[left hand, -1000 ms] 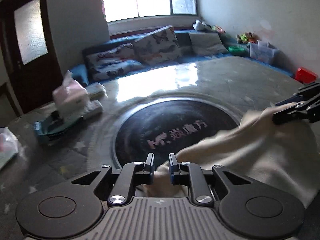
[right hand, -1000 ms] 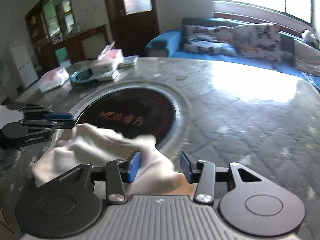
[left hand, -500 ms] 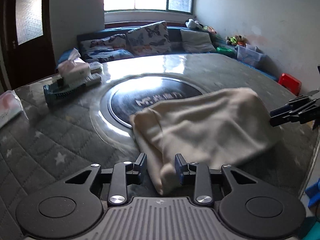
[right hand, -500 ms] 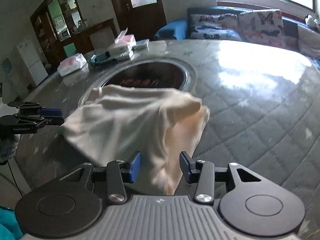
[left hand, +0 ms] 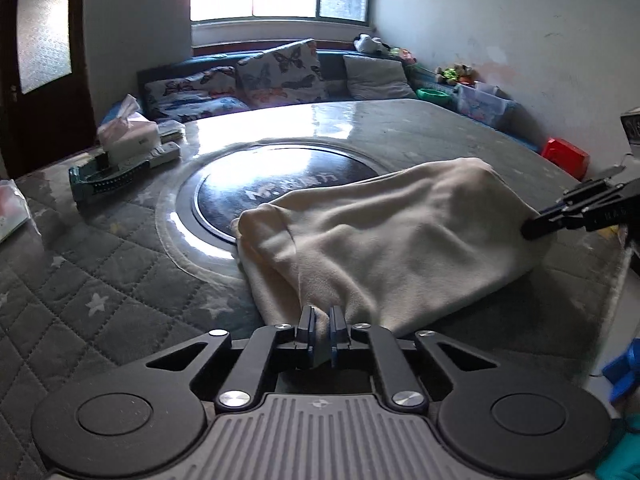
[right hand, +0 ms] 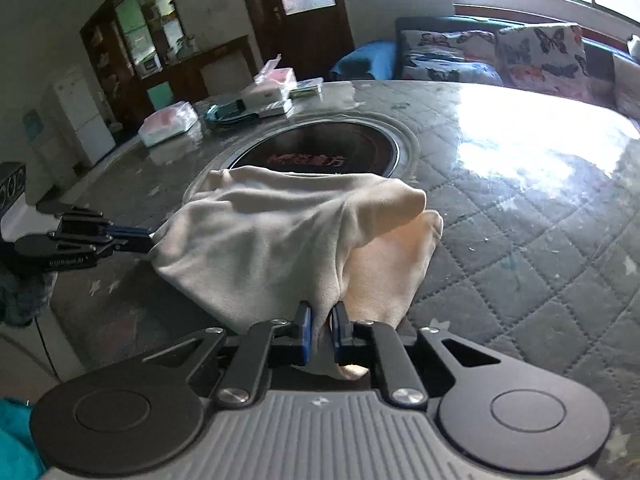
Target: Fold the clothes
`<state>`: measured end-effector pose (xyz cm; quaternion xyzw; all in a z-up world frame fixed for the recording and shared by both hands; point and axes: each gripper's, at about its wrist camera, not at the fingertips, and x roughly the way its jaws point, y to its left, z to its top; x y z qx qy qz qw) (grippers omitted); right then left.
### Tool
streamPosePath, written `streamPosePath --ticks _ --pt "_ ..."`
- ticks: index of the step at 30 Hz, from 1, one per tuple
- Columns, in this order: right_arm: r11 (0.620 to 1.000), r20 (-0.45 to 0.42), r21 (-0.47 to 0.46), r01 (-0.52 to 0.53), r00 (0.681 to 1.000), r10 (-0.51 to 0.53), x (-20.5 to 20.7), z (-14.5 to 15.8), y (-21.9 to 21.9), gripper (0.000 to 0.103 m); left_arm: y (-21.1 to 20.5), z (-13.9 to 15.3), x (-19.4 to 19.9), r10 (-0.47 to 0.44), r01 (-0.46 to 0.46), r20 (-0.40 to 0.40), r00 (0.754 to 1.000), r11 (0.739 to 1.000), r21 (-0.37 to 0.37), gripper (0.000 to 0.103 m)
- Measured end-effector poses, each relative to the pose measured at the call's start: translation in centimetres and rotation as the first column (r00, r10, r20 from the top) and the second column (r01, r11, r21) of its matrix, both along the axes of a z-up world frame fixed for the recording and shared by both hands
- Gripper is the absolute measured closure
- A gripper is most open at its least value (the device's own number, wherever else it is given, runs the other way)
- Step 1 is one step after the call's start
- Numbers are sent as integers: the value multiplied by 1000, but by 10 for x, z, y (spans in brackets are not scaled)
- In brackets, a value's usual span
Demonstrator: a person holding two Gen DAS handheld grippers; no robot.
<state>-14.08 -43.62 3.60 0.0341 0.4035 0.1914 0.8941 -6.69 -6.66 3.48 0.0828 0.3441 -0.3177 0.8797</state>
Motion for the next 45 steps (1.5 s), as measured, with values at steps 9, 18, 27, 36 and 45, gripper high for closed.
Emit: streamPosePath --ticks 9,18,27,36,45 --pt "999 -94 -29 -26 995 23 -23 -11 -5 89 12 0 -13 -54 55 -68 996 998 10 90" --pt "999 98 -41 4 995 0 3 29 1 87 -15 23 8 -75 76 26 997 997 -10 89" --pt "996 14 -53 74 997 -73 39 -23 -3 86 -41 -8 26 -102 103 -19 995 993 54 83" --pt "998 80 -69 -7 997 13 63 5 24 86 -47 -8 59 -46 47 -65 997 999 4 83" --pt "997 21 -78 -1 1000 3 107 -22 49 86 -57 -13 97 22 -27 -113 993 999 -39 81"
